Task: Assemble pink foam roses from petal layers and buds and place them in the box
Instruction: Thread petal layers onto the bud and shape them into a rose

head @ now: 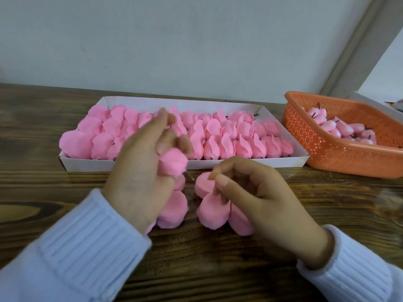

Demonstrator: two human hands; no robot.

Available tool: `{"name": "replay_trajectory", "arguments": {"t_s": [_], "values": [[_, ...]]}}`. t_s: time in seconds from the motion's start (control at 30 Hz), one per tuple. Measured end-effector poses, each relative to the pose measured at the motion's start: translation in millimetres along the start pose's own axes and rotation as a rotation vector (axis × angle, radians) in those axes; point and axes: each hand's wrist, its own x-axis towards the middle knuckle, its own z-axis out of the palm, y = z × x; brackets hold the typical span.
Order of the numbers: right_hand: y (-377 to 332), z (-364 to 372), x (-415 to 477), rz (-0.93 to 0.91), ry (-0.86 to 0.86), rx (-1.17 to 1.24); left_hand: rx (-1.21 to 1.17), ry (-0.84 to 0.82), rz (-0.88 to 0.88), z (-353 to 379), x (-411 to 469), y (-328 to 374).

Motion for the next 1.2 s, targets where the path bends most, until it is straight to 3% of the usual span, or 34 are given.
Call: {"name": "replay_trajectory", "arguments": {"t_s": [0.13,0.27,0.37,0.47,0.87,0.97,1.1,1.2], "values": [[-5.6,-4.2,11.9,-0.094,-0.084,-0.377,-0.075,0.147,0.051,-9.9,13.1,20.1],[-13.3,12.2,19.7,-0.305,-0.349,-0.705,-0.126,0.216,0.03,-19.5,20.2,27.6],[-18.8,27.1,25.0,-0.462,-0.467,-0.89,-0.152,0.262,0.008,-22.9,22.6,27.1],[-17.8,34.0,28.6,-0.45,-0.553,-0.974,-0.167,0.279,-0.023,-25.1,24.1,25.1],[-14.8,31.0,28.1,-0.365,-0.568,-0.853,-0.148,0.307,-0.054,-26.7,25.6,19.8],[-12.1,30.6,27.4,-0.376,-0.557,-0.914,-0.138,0.314,-0.057,-26.8,25.8,19.2],[-7.6,32.1,27.0,-0.409,-0.448,-1.008,-0.123,0.329,-0.058,-26.0,26.2,17.6],[-7.9,32.4,25.6,-0.406,-0.259,-1.0,-0.13,0.324,-0.056,-26.0,26.8,17.5]]}}
